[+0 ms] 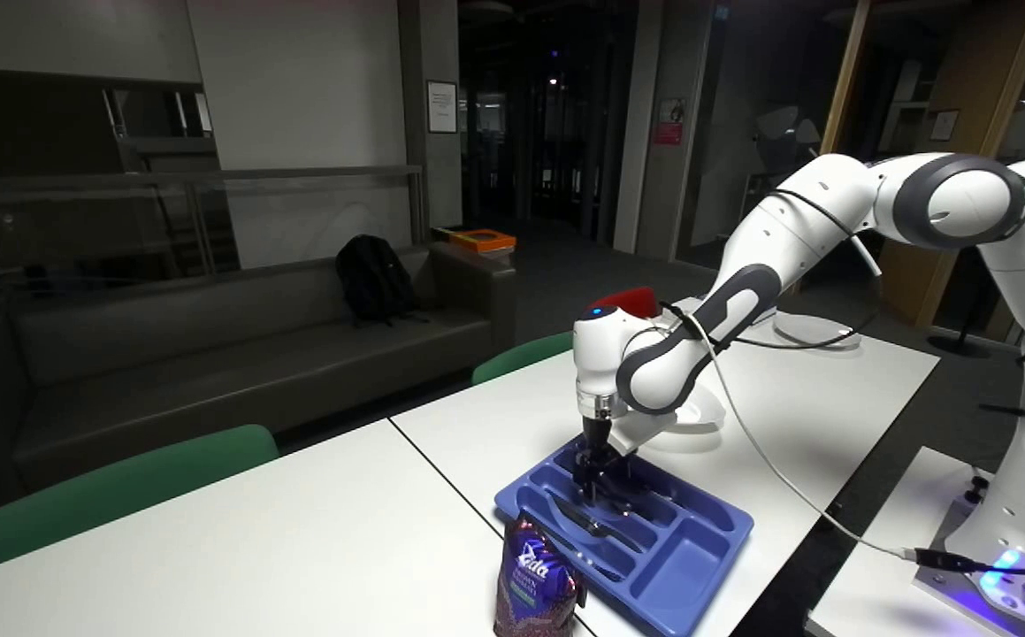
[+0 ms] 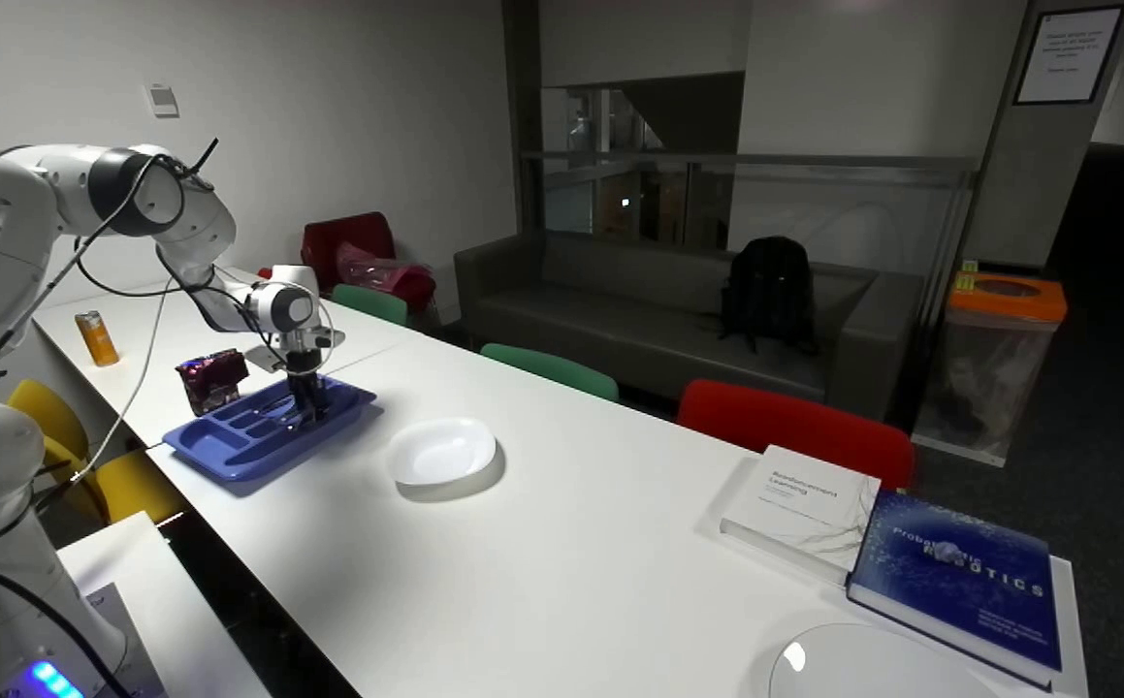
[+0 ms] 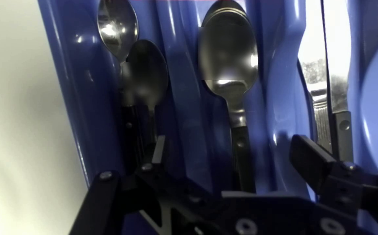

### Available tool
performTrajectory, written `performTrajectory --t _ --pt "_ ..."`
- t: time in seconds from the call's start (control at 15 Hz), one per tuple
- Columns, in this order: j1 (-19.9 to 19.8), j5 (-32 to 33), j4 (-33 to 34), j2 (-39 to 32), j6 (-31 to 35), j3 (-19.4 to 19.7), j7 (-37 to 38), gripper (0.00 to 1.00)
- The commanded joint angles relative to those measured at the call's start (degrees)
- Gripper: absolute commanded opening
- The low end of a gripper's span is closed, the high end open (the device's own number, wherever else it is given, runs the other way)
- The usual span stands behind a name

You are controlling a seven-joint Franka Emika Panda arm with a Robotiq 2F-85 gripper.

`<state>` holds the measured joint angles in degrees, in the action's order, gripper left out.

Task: Pick one teaspoon and put it on the counter

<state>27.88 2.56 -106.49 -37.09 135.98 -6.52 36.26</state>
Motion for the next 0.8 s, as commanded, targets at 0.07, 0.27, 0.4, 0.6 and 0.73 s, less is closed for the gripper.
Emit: performTrajectory --t 0.07,0.27,0.4,0.6,0.73 --pt "1.2 2.0 0.1 0.3 3.1 1.9 1.7 1.0" --pt "1.5 2.9 0.1 0.0 5.6 2.6 1.7 1.0" --pt "1.5 2.5 -0.2 0.1 6.0 2.5 1.4 1.0" --pt "1.2 1.8 -0.9 0.7 5.9 1.9 0.6 1.0" --pt "1.2 1.8 -1.1 0.8 6.1 1.8 0.5 1.0"
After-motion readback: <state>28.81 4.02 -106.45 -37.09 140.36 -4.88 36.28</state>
